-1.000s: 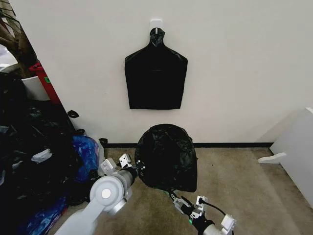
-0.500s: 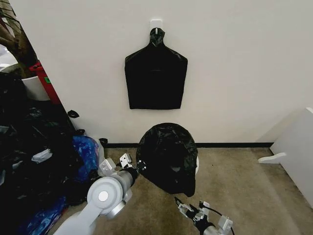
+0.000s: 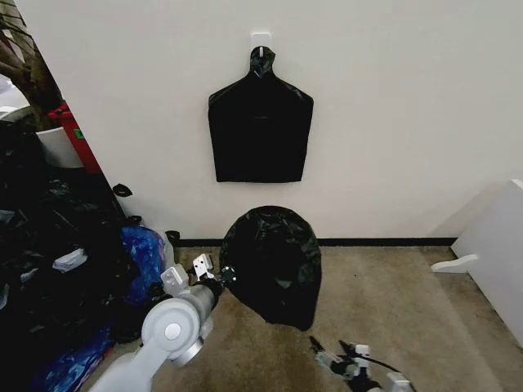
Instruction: Place the garbage bag over the trash bin.
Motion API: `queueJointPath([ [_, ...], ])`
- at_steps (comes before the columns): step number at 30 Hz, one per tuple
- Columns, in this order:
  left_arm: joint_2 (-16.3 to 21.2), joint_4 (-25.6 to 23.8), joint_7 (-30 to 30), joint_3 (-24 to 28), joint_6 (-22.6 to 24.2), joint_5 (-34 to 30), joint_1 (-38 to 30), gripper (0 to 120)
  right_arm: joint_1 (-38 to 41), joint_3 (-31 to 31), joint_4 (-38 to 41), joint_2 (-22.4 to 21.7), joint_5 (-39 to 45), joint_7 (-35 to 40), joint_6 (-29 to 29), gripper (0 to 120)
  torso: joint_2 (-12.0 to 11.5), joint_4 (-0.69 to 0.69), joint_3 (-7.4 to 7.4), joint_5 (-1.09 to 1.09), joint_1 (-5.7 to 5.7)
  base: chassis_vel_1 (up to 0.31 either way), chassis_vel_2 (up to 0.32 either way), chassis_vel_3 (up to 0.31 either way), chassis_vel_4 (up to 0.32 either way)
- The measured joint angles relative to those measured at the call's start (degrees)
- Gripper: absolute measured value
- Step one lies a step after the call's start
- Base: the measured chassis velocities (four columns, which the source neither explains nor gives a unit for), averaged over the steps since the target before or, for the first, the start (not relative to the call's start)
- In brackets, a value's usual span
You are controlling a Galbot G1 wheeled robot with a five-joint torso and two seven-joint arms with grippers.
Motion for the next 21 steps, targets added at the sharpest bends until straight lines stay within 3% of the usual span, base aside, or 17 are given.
queueJointPath([
  [5, 0.27, 2.87, 7.98, -0.37, -2.28, 5.52, 0.48, 0, -2.96, 5.36, 2.84, -3.19, 2.69, -3.83, 1.23, 100, 0.00, -0.01, 0.00, 0.01, 0.00, 0.000, 0.000, 0.000, 0.000],
  [9, 0.87, 6.62, 18.86, -0.66, -5.80, 13.07, 1.38, 0, -5.66, 13.10, 9.07, -6.30, 13.81, -6.53, -1.04, 100, 0.00, -0.01, 0.00, 0.01, 0.00, 0.000, 0.000, 0.000, 0.000],
  [10, 0.87, 6.62, 18.86, -0.66, -5.80, 13.07, 1.38, 0, -5.66, 13.10, 9.07, -6.30, 13.81, -6.53, -1.04, 100, 0.00, -0.01, 0.00, 0.01, 0.00, 0.000, 0.000, 0.000, 0.000],
  [13, 0.91, 9.03, 25.13, -0.78, -7.98, 15.89, 1.62, 0, -5.62, 17.92, 13.09, -7.32, 20.72, -7.08, -5.85, 100, 0.00, 0.00, 0.00, -0.01, 0.00, 0.000, 0.000, 0.000, 0.000],
  [15, 0.80, 13.09, 33.35, -0.83, -11.50, 20.74, 1.70, 0, -3.82, 21.64, 18.21, -8.26, 28.84, -5.31, -12.29, 100, 0.00, -0.02, 0.00, -0.01, 0.00, 0.000, 0.000, 0.000, 0.000],
  [19, 0.84, 15.36, 38.07, -0.85, -13.86, 23.95, 1.65, 0, -0.30, 22.01, 23.41, -9.17, 35.78, 0.67, -18.50, 100, 0.00, 0.00, 0.01, -0.02, 0.00, 0.000, 0.000, 0.000, 0.000],
  [21, 0.91, 15.56, 41.33, -0.94, -14.20, 25.54, 1.58, 0, 4.18, 19.47, 27.16, -9.77, 38.88, 8.30, -22.65, 100, 0.00, 0.01, 0.01, -0.01, 0.00, 0.000, 0.000, 0.000, 0.000],
])
